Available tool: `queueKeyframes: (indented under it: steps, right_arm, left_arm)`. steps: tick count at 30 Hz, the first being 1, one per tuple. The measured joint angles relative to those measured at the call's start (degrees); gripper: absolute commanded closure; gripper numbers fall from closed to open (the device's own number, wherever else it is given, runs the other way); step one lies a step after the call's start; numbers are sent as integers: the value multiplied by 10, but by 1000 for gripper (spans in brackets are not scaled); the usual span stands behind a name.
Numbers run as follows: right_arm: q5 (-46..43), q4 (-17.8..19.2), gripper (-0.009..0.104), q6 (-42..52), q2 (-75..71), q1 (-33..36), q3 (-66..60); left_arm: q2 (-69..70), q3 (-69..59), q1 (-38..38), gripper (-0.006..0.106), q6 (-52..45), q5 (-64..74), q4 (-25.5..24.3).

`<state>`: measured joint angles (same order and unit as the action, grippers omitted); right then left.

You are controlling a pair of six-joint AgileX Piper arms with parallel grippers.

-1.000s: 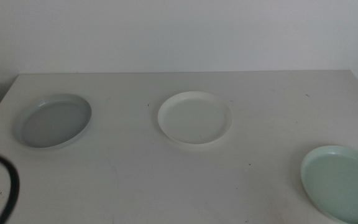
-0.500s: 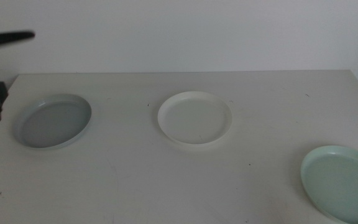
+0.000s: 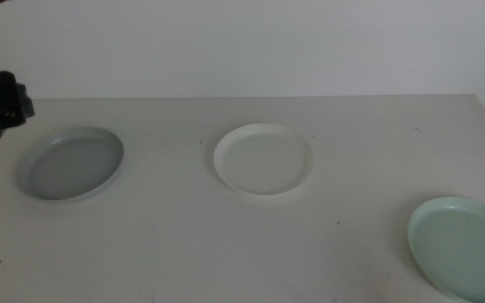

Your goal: Stack the three bowls on top of each other.

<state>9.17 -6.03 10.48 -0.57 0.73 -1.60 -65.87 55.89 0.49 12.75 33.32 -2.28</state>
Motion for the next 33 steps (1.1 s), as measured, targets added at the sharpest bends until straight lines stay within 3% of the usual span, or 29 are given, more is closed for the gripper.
queueKeyframes:
  steps: [9, 33]
  right_arm:
    - [0, 0, 47, 0, 0, 0, 0]
    - [0, 0, 47, 0, 0, 0, 0]
  left_arm:
    - [-42, 103, 0, -4, 0, 133, -20]
    - [-104, 191, 23, -4, -31, 226, -62]
